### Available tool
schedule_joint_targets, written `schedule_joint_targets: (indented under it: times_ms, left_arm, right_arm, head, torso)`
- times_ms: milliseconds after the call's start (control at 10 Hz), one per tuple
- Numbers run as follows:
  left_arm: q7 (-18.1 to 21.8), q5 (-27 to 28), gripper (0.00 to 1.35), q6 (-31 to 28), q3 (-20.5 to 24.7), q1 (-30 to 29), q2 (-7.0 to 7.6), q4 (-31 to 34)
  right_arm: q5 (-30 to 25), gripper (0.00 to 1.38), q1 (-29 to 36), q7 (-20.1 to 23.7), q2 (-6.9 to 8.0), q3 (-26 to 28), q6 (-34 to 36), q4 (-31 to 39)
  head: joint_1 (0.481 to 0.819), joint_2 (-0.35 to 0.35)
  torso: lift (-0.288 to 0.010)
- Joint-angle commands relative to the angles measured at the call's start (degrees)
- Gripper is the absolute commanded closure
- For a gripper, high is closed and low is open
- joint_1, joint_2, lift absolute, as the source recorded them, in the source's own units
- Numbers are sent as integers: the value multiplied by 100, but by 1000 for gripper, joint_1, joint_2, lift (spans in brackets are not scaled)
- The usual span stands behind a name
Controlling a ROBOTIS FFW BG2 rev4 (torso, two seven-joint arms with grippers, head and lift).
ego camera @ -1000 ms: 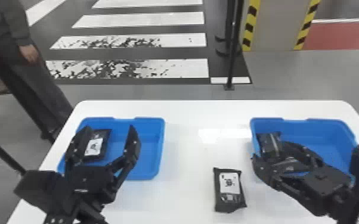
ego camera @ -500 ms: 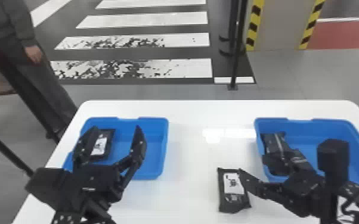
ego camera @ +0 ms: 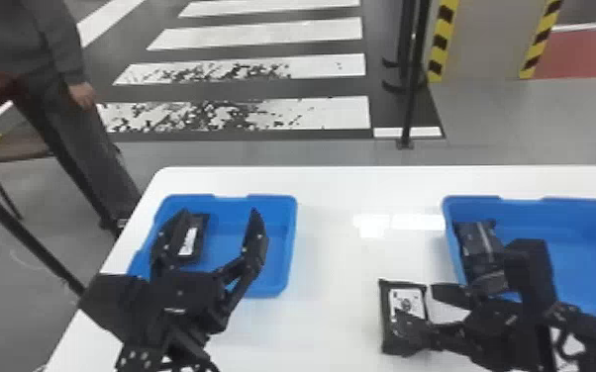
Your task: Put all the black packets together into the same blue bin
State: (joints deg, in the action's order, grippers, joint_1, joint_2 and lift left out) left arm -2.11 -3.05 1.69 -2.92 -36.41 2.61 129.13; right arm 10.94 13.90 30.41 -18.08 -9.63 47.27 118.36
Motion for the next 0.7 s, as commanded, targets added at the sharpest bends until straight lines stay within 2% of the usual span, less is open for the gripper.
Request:
schedule_joint_targets:
  times_ms: [0, 400, 600]
  left_arm:
    - [0, -15, 188, 0, -5, 14, 3, -11]
    - [0, -72, 188, -28, -17, 14, 12, -39]
    - [0, -95, 188, -28, -17, 14, 12, -39]
  right_arm:
    - [-66, 306, -54, 0, -12, -65, 237, -31]
    - [-317, 305, -167, -8, -20, -134, 659, -17]
    - [-271, 305, -223, -8, -20, -145, 701, -157]
  head:
    - [695, 158]
    - [695, 149]
    - [695, 145]
  torso:
    - [-110]
    - [-110]
    - [-110]
